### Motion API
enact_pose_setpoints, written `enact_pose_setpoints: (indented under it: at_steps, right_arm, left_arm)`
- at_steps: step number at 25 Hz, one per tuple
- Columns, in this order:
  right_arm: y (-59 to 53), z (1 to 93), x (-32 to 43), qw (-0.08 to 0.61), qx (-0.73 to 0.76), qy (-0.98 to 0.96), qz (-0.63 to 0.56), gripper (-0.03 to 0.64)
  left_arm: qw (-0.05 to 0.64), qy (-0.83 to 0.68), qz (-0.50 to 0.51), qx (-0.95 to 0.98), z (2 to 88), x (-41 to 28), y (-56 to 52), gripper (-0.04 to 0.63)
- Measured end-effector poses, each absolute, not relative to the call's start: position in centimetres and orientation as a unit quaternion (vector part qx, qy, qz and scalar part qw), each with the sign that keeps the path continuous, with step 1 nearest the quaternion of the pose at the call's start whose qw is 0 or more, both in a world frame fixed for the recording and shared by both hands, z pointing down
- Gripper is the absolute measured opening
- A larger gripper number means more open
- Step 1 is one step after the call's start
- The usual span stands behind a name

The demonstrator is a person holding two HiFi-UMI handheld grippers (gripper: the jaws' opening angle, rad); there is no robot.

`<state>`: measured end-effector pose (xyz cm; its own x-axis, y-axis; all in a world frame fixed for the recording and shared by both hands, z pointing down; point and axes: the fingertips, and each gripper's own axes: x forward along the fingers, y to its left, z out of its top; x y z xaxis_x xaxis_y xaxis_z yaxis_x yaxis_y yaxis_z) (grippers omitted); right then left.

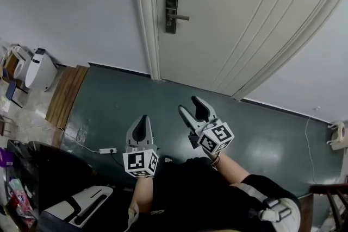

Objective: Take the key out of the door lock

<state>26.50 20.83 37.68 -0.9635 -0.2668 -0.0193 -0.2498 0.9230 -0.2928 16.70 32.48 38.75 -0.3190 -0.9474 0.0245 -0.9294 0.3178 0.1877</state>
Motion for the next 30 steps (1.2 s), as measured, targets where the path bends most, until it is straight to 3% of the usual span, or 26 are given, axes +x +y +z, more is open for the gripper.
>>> enact_pose_setpoints:
  at_steps: [15, 30]
  right_arm:
    - [17.5, 37.6, 19.1, 0.009, -0.135, 0.987, -0.085, 0.276]
    - [3.5, 37.8, 11.1, -0.004, -0.152, 0.986, -0.067, 0.276]
  left_arm:
    - [0.086, -0.807, -0.073, 0.579, 41.2, 10.8, 28.8, 0.023]
    - [0.093, -0.786, -0.046, 0.609, 40.3, 3.8, 12.3, 0.023]
